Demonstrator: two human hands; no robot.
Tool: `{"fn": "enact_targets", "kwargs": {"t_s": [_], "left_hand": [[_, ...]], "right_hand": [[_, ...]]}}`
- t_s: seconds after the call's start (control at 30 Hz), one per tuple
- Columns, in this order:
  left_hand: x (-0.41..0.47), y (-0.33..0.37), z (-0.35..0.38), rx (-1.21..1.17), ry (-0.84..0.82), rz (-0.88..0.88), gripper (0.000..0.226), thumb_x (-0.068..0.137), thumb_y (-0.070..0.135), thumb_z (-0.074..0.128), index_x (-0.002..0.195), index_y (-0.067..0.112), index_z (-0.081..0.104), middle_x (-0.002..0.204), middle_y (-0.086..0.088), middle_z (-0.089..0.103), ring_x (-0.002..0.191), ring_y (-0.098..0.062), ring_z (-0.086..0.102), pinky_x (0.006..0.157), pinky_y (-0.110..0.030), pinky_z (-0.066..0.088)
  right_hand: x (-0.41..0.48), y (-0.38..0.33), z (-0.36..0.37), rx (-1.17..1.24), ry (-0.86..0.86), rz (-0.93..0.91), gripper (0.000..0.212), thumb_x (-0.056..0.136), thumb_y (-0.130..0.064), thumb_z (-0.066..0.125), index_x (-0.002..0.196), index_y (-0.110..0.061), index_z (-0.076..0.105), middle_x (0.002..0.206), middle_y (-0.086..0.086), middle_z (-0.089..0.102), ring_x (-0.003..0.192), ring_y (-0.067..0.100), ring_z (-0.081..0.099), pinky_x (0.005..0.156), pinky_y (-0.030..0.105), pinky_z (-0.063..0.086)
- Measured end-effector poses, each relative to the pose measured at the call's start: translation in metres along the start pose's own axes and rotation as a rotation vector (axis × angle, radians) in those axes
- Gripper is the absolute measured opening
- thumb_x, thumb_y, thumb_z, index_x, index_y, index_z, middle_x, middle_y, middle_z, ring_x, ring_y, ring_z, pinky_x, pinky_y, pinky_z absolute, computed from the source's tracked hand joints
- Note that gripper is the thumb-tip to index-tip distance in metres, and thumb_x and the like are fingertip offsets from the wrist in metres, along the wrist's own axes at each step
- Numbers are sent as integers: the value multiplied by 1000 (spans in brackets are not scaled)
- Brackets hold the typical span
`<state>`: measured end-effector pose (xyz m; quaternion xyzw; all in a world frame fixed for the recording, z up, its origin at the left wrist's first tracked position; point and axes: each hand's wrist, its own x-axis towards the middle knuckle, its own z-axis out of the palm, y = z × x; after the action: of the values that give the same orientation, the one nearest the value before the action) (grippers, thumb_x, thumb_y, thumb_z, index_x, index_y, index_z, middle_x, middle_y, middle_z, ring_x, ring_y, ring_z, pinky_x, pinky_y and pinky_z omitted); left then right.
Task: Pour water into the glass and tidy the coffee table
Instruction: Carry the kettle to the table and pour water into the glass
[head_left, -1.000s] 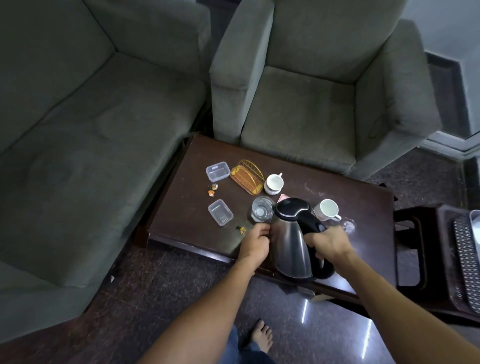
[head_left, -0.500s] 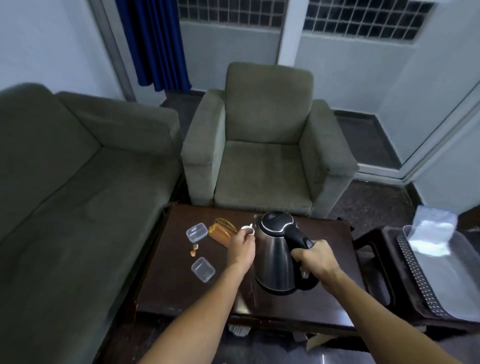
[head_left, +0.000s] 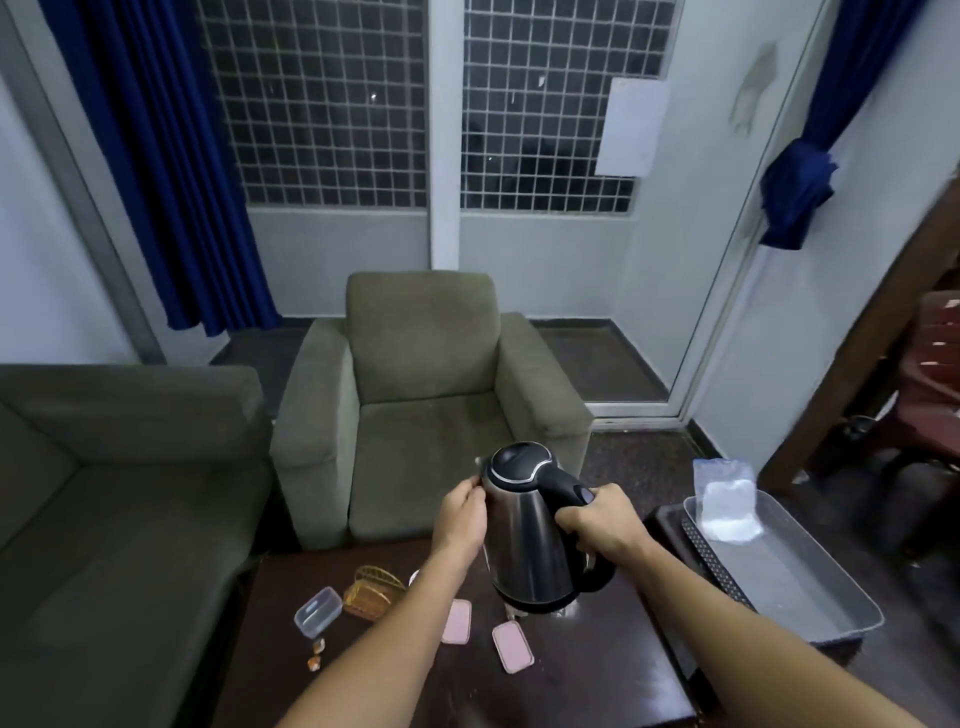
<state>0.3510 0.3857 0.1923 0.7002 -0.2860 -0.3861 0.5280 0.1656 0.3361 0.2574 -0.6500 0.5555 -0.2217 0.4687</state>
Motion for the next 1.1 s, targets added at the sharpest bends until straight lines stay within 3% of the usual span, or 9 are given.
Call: {"fn": "enact_targets", "kwargs": {"t_s": [0.17,0.57,0.7,0.8,0.93,1.0,1.03,1.07,1.1], "left_hand": [[30,12,23,54,-60,18,52,75,46,42,115,35,73,119,-1,75,117,-31,66,105,-49,52],[44,96,62,-32,-195,121,46,76,35,45,111,44,74,117,10,75,120,-20,64,110,-42,48],[59,105,74,-17,-236,150,53,75,38,45,120,54,68,122,16,73,120,-15,63,112,-37,46],[56,122,79,-33,-273,193,53,76,25,44,119,37,73,116,4,76,104,-18,64,101,-33,46],[65,135,99,-49,-285,198,60,75,17,42,133,6,56,139,-16,60,134,-39,51,120,-54,33],[53,144,109,-39,-292,198,41,78,5,38,112,4,61,124,-22,65,129,-47,41,108,-56,43],[45,149,114,-41,-302,200,35,79,0,36,96,9,65,100,-16,75,124,-47,42,90,-47,54],[41,152,120,-32,-318,199,38,81,-5,33,80,15,66,68,0,72,98,-12,31,70,-33,49],[37,155,128,-30,-344,195,48,82,-8,31,66,21,65,50,12,57,62,-27,42,59,-27,36]], "right_hand": [[-4,-15,-35,11,67,-38,33,66,-6,67,55,-18,38,49,-2,44,43,15,43,45,22,31],[5,-41,-98,76,166,-59,25,49,-19,65,62,-12,45,50,6,45,48,20,46,50,28,33],[8,-42,-111,86,215,-79,21,68,-6,68,59,-12,50,49,7,50,47,22,51,42,18,34],[11,-41,-119,93,216,-87,15,57,-13,65,61,-8,51,48,8,51,47,23,53,50,25,38],[9,-34,-135,136,259,-70,16,53,-12,63,62,-5,52,51,12,49,49,23,49,57,34,36],[7,-29,-145,134,284,-78,15,54,-12,63,62,-4,53,50,13,50,48,23,48,57,34,36],[6,-27,-151,119,303,-84,13,57,-12,64,62,-4,54,50,13,51,48,23,48,57,32,37],[7,-23,-159,102,325,-89,11,61,-9,65,62,-4,55,50,12,52,47,22,48,56,31,38],[8,-19,-167,88,343,-93,12,66,-4,66,61,-4,55,50,10,52,47,21,48,55,29,38]]}}
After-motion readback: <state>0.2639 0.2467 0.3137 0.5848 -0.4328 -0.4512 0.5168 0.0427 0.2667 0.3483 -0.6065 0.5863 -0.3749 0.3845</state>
